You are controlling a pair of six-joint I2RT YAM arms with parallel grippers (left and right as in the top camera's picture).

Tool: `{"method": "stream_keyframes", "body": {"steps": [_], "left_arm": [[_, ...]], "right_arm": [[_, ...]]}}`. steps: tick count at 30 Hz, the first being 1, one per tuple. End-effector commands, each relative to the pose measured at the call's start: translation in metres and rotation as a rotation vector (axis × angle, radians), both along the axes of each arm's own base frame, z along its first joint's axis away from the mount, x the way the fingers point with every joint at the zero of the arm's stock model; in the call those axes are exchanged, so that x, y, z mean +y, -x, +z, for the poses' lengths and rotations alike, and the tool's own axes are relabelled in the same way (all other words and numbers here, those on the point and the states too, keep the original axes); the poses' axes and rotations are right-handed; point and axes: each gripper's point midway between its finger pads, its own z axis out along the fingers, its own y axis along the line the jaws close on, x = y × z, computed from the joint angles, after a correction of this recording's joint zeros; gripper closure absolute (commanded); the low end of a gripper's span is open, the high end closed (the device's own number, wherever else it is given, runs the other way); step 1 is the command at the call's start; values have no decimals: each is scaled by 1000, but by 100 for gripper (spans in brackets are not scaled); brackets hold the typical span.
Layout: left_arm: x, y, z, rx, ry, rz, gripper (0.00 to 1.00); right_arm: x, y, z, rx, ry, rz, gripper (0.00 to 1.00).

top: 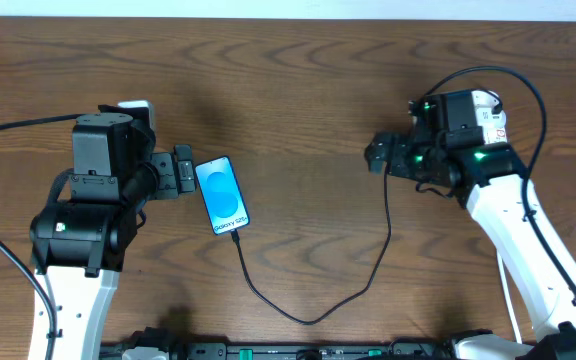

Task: Plug charger to phone and switch on socket
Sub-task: 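Move the right gripper over the white power strip's charger socket switch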

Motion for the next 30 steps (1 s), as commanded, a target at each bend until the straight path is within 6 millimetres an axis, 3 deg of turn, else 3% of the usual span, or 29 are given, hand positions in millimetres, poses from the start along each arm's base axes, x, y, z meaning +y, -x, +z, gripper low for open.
{"method": "stream_keyframes", "body": {"steps": [1, 9, 12, 17, 22, 30], "left_arm": [[1, -1, 3, -6, -17, -9, 2], [1, -1, 3, -6, -17, -9, 2], [1, -1, 3, -6, -17, -9, 2], [1, -1, 3, -6, -17, -9, 2], [1, -1, 3, -6, -17, -9, 2], [1, -1, 3, -5, -17, -9, 2]], "right_arm": [[-15, -11, 19, -54, 5, -8, 1], [-50, -23, 42, -113, 61, -6, 1], [-65, -24, 59, -115, 53, -47, 1], [-94, -30, 105, -184, 46, -84, 1], [-111, -35, 132, -252, 91, -78, 1], [-143, -44, 142, -232, 13, -125, 1]]}}
